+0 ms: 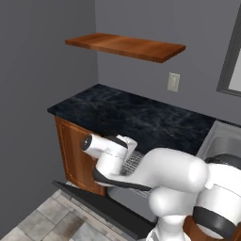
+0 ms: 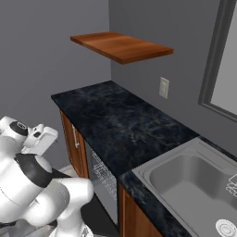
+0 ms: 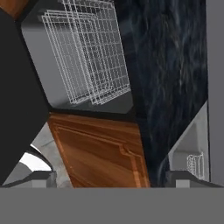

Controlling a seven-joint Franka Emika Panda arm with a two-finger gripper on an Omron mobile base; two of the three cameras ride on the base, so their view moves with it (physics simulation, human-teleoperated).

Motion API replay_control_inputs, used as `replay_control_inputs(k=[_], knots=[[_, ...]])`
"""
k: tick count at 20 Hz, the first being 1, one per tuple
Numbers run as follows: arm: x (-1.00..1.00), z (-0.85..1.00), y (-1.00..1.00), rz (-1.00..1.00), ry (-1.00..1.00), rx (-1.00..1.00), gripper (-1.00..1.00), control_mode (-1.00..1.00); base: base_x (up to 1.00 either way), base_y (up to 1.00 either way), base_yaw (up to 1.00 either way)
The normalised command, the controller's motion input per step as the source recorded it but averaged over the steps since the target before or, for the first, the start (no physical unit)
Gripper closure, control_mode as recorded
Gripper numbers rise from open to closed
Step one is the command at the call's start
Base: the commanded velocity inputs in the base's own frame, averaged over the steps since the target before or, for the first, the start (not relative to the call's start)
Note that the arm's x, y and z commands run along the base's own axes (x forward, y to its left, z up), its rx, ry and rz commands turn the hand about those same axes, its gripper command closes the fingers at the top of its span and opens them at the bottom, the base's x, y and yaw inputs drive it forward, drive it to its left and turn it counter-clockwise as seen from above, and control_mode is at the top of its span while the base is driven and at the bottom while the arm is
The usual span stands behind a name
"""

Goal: Open the dishwasher door and pull out the top rack.

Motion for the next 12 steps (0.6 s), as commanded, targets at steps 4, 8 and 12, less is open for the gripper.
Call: replay_control_inputs(k=[4, 8, 12], knots=[[0.35, -0.47, -0.08, 0.00, 0.03, -0.04, -1.00, -1.00, 0.00, 0.00, 0.00], [0.34, -0.47, 0.00, 0.00, 0.12, -0.04, -1.00, -1.00, 0.00, 0.00, 0.00], [0.37, -0.43, 0.00, 0.00, 0.20, -0.02, -1.00, -1.00, 0.00, 0.00, 0.00]])
